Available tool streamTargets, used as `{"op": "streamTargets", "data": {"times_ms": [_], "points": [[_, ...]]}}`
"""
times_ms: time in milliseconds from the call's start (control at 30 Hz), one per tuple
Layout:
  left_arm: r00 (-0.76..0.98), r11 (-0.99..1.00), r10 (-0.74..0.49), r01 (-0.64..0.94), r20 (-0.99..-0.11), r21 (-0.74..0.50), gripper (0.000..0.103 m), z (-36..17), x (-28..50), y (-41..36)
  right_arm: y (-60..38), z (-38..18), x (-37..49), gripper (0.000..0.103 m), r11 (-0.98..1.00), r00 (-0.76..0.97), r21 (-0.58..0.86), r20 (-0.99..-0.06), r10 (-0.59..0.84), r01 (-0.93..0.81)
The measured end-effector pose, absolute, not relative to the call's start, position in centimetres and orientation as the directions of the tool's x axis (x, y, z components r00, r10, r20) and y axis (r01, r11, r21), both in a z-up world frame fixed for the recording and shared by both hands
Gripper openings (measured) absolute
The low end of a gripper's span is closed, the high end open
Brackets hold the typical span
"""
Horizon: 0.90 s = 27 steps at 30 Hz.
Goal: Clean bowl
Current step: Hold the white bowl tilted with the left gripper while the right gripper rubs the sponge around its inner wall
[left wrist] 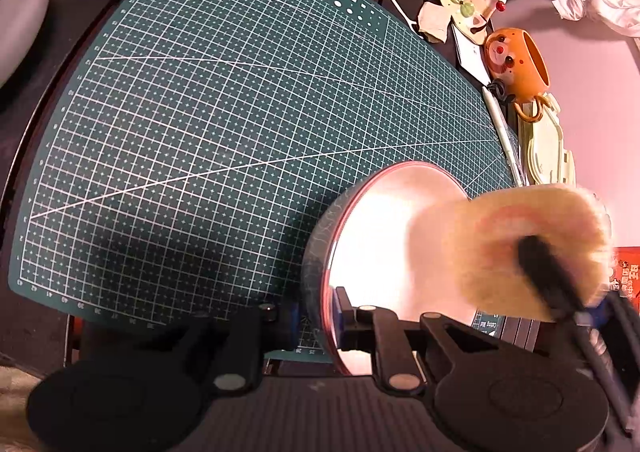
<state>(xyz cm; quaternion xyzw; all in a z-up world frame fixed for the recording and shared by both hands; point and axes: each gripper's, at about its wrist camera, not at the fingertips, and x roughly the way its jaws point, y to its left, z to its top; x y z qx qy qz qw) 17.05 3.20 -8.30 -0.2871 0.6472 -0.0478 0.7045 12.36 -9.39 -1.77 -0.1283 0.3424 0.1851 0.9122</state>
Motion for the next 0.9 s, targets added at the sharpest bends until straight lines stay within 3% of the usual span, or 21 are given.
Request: {"op": "streamTargets", "data": {"times_ms": [100,167,267,433,700,900], "points": [[0.156,0.837,-0.430,-0.300,-0.889,-0.457,0.014,-7.9,17.3,2.8,-10.5,-0.3,12.6,0.013,0.908,0.697,-0.035,-0.653,0.296,-0.418],[0.156,0.837,-0.429,-0.302,-0.890,-0.456,0.014,-7.7,17.4,2.7,-11.4,-0.4,13.4,0.013,0.897,0.635,0.101,-0.673,0.380,-0.430],[0.156,0.836,-0.430,-0.303,-0.889,-0.457,0.014,-7.3,17.7,2.2,-11.3,-2.2,14.3,0.013,0.883,0.560,0.178,-0.715,0.419,-0.434],[0.156,0.836,-0.430,-0.304,-0.889,-0.457,0.014,-6.5,18.1,1.8,-10.1,-4.9,14.9,0.012,0.888,0.514,0.168,-0.763,0.392,-0.429],[0.163,0.848,-0.412,-0.290,-0.896,-0.443,0.014,-6.1,18.1,1.3,-9.1,-4.6,13.8,0.012,0.892,0.637,-0.077,-0.727,0.256,-0.446],[0.163,0.849,-0.412,-0.290,-0.897,-0.442,0.014,-5.2,18.6,1.1,-11.0,-1.2,13.6,0.013,0.906,0.663,0.015,-0.677,0.320,-0.423]]}}
